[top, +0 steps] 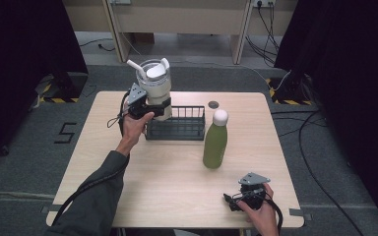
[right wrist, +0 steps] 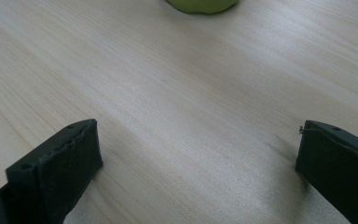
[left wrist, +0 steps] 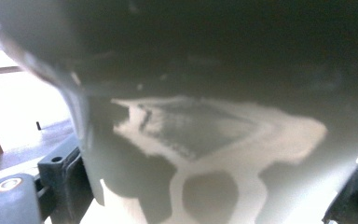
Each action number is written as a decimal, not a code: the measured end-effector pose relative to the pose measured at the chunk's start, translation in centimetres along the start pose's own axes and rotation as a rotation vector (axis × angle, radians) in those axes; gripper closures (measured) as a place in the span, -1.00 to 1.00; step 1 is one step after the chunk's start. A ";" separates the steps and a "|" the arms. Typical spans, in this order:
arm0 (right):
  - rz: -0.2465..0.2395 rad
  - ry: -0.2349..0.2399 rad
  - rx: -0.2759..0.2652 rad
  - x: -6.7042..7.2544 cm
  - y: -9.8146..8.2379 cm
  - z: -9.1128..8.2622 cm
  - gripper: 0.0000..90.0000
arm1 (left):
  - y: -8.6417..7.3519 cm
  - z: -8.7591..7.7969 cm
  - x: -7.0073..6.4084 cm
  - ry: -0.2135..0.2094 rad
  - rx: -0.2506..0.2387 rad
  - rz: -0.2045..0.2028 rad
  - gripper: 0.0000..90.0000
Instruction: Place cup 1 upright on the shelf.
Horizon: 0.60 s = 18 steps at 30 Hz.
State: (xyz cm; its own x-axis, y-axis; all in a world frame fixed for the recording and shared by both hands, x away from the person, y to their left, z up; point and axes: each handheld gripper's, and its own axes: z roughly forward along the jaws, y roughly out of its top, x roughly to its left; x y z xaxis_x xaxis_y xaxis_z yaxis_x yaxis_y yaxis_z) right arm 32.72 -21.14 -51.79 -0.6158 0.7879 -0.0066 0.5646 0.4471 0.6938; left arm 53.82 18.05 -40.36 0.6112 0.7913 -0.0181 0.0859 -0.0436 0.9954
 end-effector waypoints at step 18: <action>0.000 0.000 0.000 0.0 0.0 0.0 -0.99 | -2.0 0.4 0.4 0.006 0.029 -0.016 -0.78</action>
State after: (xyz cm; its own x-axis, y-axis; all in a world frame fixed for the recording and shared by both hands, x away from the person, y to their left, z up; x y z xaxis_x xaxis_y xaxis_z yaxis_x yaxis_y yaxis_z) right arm 32.71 -21.14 -51.78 -0.6156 0.7880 -0.0063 0.5650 0.4470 0.6935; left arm 54.18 18.23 -42.39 0.6051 0.7954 -0.0331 0.1183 -0.0487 0.9918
